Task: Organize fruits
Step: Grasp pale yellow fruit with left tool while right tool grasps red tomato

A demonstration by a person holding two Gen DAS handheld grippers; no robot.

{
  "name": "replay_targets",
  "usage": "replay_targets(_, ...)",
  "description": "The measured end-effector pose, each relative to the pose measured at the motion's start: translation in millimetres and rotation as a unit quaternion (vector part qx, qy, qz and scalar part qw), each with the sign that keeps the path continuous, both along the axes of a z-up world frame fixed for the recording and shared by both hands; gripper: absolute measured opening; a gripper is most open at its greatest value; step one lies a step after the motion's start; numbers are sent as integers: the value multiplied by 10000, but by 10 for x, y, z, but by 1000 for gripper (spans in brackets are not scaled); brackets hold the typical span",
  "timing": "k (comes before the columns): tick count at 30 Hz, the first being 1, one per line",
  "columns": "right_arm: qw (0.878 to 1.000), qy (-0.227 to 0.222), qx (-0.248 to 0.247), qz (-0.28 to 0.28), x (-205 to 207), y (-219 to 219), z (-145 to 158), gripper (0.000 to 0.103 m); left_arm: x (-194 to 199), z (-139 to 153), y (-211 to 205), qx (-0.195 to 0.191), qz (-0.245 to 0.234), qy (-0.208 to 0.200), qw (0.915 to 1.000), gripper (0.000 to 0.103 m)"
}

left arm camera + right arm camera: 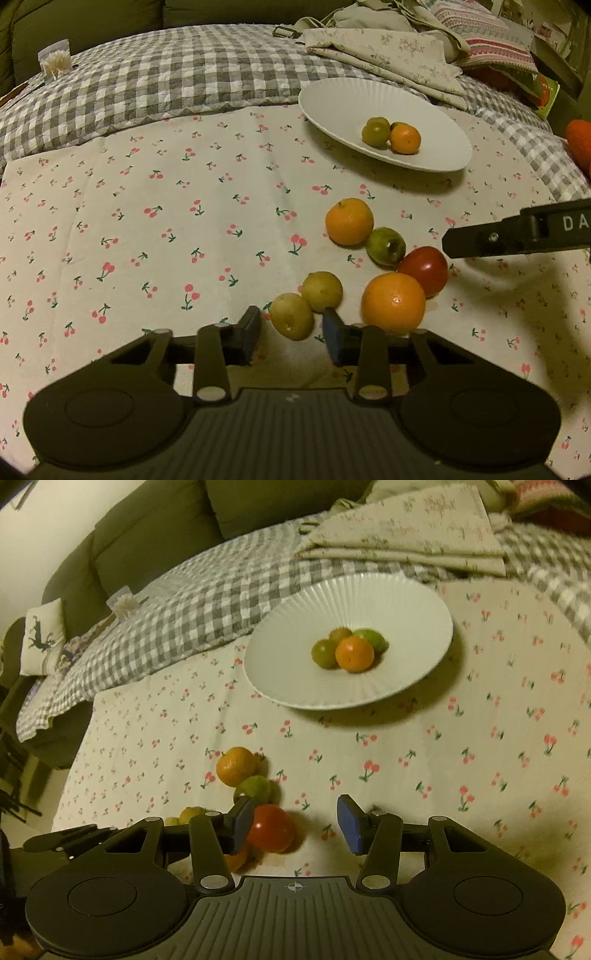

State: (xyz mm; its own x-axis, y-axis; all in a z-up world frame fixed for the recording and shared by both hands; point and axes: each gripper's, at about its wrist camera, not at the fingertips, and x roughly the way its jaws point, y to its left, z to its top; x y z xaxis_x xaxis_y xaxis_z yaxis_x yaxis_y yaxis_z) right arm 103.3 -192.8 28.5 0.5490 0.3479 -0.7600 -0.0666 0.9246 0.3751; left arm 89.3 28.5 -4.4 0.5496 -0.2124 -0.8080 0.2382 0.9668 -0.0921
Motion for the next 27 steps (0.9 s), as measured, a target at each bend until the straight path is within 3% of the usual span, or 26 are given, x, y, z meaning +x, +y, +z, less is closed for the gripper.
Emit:
replay_targets(3,10000,8,6,44,-4,34,-28,50,5,10,-5,-8,-22,-35,10000,23)
replay_targets(23,9990,186,381,153,69,125,-262,49,-53,97,-55,-41,-43,-111,9999,23)
replay_targets(27,9983,108,529,228,81,145,-268,39,-61,106,-59,-56,-60,-128,9999,23)
